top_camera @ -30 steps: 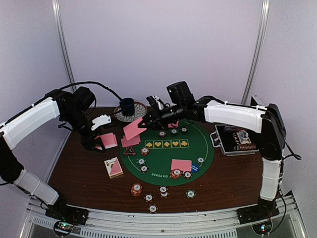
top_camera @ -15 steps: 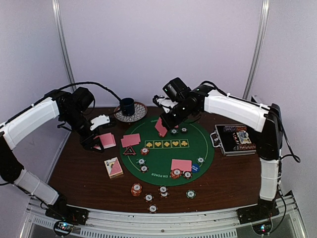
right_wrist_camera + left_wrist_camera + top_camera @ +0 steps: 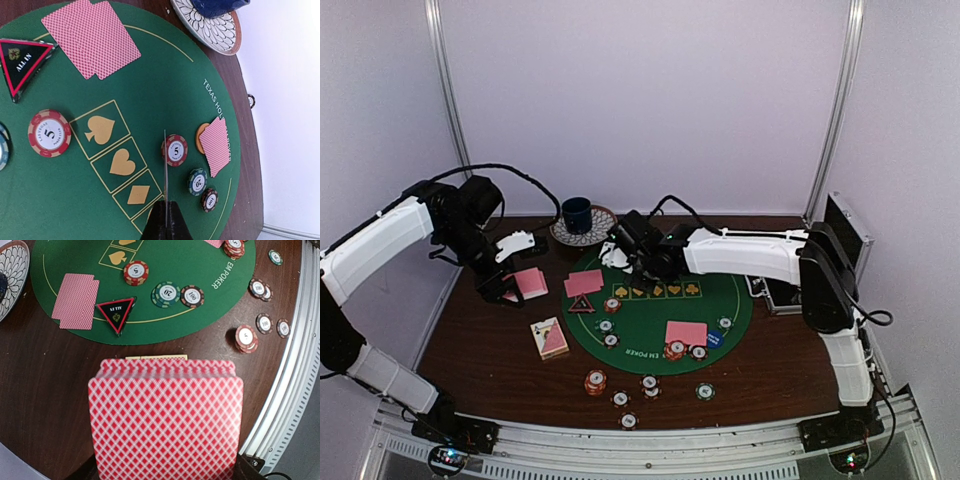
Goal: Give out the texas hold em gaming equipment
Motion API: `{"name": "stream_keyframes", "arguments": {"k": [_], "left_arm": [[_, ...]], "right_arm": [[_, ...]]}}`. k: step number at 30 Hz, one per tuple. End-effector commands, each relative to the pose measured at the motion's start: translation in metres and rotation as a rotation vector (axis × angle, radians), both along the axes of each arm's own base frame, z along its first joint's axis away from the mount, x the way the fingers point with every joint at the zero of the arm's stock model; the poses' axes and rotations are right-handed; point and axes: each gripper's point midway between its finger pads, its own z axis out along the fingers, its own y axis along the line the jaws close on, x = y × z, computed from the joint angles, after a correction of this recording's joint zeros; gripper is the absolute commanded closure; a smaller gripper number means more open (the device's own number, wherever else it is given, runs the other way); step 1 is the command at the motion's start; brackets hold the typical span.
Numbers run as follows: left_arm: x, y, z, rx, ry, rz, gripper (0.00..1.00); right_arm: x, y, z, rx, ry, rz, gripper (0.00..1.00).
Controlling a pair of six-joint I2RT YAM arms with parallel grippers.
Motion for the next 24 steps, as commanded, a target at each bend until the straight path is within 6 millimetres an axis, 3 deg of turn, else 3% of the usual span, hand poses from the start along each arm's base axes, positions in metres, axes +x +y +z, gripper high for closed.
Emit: {"name": "stream_keyframes", "arguments": {"k": [1, 6, 16, 18, 20, 24], "left_arm": [[-0.002, 0.001, 0.007, -0.025, -0.01, 0.014, 1.0], [-0.002, -0.001, 0.008, -0.034, -0.006, 0.013, 1.0], [-0.003, 0.001, 0.01, -0.032, -0.014, 0.013, 1.0], [-0.003, 0.0, 0.011, -0.033, -0.014, 0.013, 1.0], [-0.003, 0.0, 0.01, -0.033, -0.011, 0.012, 1.0], [-0.002, -0.001, 0.011, -0.039, -0.009, 0.012, 1.0]], "right_arm": [[0.012, 0.005, -0.012, -0.129, -0.112, 0.046, 1.0], [0.016, 0.007, -0.035, -0.258, -0.194, 0.079, 1.0], [0.011, 0.019, -0.062, -0.234, -0.135, 0.107, 0.99], [0.007, 0.02, -0.065, -0.232, -0.115, 0.109, 0.91], [0.003, 0.02, -0.065, -0.218, -0.091, 0.109, 0.76], [-0.004, 0.025, -0.051, -0.126, -0.058, 0.096, 0.5]]}}
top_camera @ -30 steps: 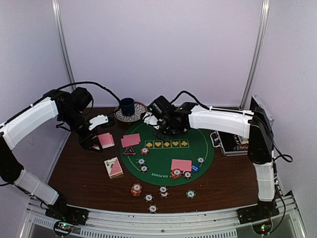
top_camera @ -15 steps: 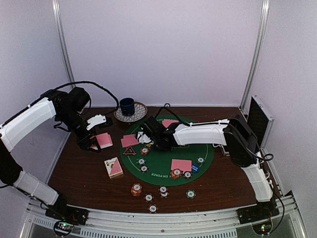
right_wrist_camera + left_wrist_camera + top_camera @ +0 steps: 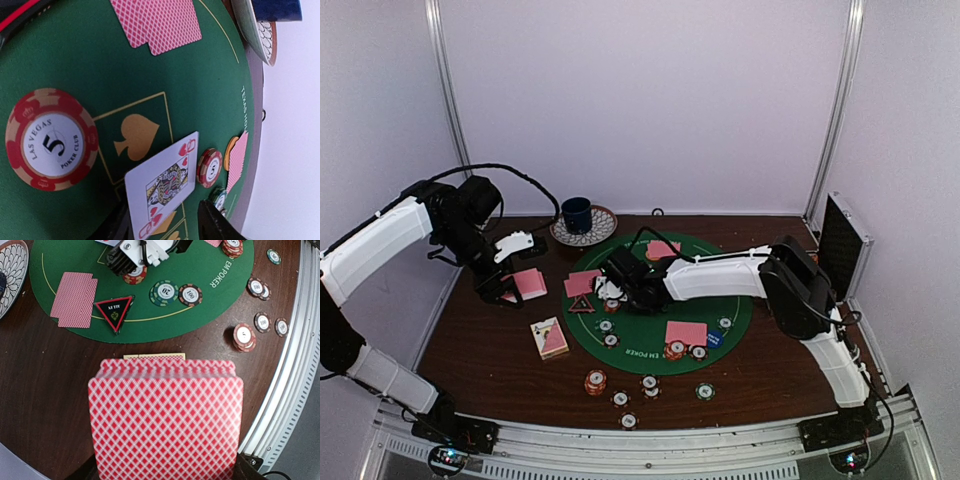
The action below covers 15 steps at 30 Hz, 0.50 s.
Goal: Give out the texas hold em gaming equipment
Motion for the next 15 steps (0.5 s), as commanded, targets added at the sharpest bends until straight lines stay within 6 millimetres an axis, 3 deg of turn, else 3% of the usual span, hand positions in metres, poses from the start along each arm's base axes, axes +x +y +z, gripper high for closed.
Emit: {"name": "stream_keyframes", "arguments": {"k": [1, 3, 7, 15], "left_arm": [[0.001, -0.004, 0.01, -0.042, -0.014, 0.008, 1.0], [0.001, -0.005, 0.011, -0.047, -0.015, 0.007, 1.0], [0.001, -0.005, 0.012, -0.047, -0.014, 0.006, 1.0], [0.001, -0.005, 0.012, -0.049, -0.014, 0.004, 1.0]], "right_arm": [[-0.008, 0.014, 0.029, 0.139, 0.033, -0.016, 0.45], [-0.008, 0.017, 0.042, 0.196, 0.041, -0.032, 0.34], [-0.007, 0.016, 0.065, 0.282, 0.063, -0.076, 0.23], [0.015, -0.023, 0.114, 0.616, 0.198, -0.32, 0.25]]}}
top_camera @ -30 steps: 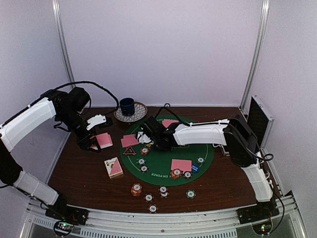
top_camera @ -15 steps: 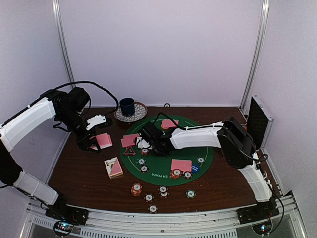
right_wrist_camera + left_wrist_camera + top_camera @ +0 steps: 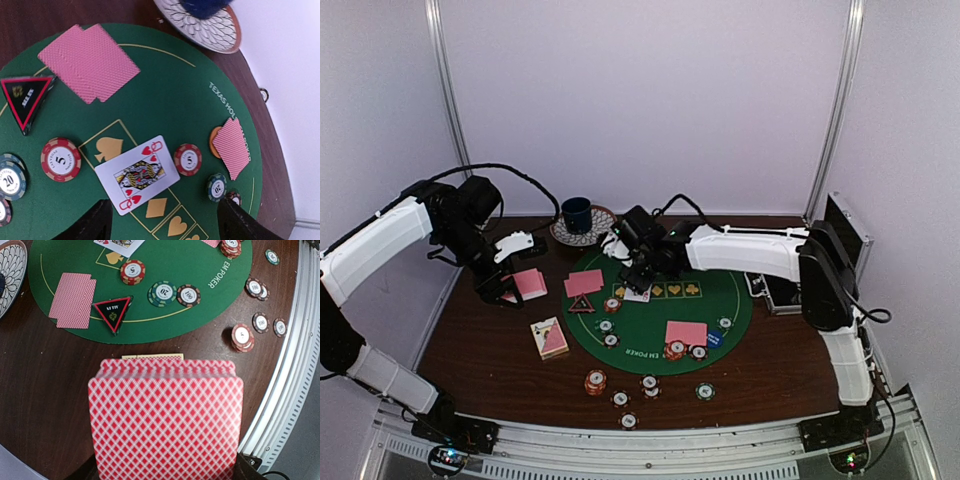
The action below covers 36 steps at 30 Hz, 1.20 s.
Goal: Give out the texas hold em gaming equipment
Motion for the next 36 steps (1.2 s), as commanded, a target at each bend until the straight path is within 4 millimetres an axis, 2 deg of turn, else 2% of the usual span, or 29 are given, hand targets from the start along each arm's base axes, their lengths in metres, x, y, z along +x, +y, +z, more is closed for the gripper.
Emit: {"name": "stream_keyframes", "arguments": {"k": [1, 3, 4, 7, 10, 14, 18, 26, 31, 36], "left_arm": [[0.003, -0.005, 0.013, -0.046, -0.021, 0.005, 1.0], [0.003, -0.006, 0.013, -0.052, -0.018, 0.001, 1.0], [0.004, -0.007, 0.014, -0.056, -0.018, 0.0, 1.0], [0.005, -0.01, 0.015, -0.067, -0.019, -0.002, 1.0], [0.007, -0.011, 0.016, -0.074, -0.027, -0.004, 1.0], [0.009, -0.012, 0.017, -0.08, -0.034, -0.001, 1.0], [0.011, -0.014, 0.017, -0.091, -0.039, 0.0, 1.0], [0.014, -0.017, 0.02, -0.1, -0.046, -0.001, 1.0], [0.017, -0.018, 0.02, -0.102, -0.044, -0.002, 1.0], [0.018, -0.019, 0.02, -0.104, -0.043, -0.002, 1.0]], "right_arm": [[0.016, -0.029, 0.063, 0.343, 0.126, -0.203, 0.25], [0.011, -0.034, 0.078, 0.521, 0.238, -0.264, 0.23], [0.007, -0.033, 0.081, 0.592, 0.299, -0.285, 0.23], [-0.009, -0.023, 0.107, 0.82, 0.489, -0.308, 0.21], [-0.034, 0.003, 0.125, 0.998, 0.725, -0.273, 0.17], [-0.061, 0.034, 0.133, 1.132, 0.972, -0.246, 0.13], [-0.085, 0.062, 0.139, 1.155, 1.086, -0.206, 0.1], [-0.107, 0.107, 0.138, 1.196, 1.25, -0.15, 0.09], [-0.122, 0.127, 0.136, 1.188, 1.304, -0.117, 0.09], [-0.127, 0.137, 0.133, 1.183, 1.327, -0.112, 0.09]]}}
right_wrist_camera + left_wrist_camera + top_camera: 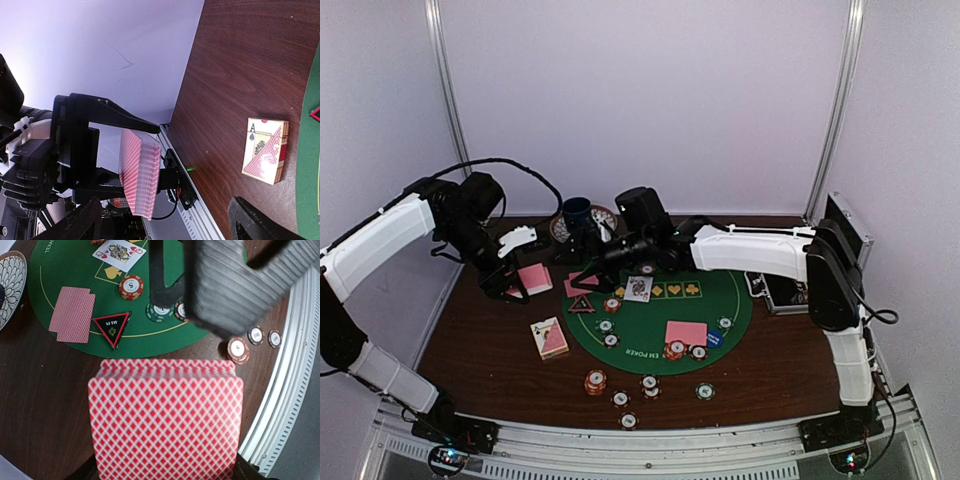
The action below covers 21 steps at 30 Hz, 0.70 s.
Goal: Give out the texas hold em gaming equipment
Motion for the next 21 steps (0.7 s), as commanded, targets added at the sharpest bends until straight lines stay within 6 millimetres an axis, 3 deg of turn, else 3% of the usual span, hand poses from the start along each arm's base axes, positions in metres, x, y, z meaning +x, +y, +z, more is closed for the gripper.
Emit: {"name": "stream_keyframes", "arguments": {"k": [1, 21], "left_arm": [[0.011, -0.008, 0.014, -0.053, -0.041, 0.004, 1.0], [0.011, -0.011, 0.017, -0.069, -0.042, -0.003, 1.0]], "right_arm": [[-0.007, 0.016, 0.02, 0.07, -0.003, 0.035, 0.09], [-0.009, 0.058, 0.004, 0.114, 0.067, 0.06, 0.12]]}}
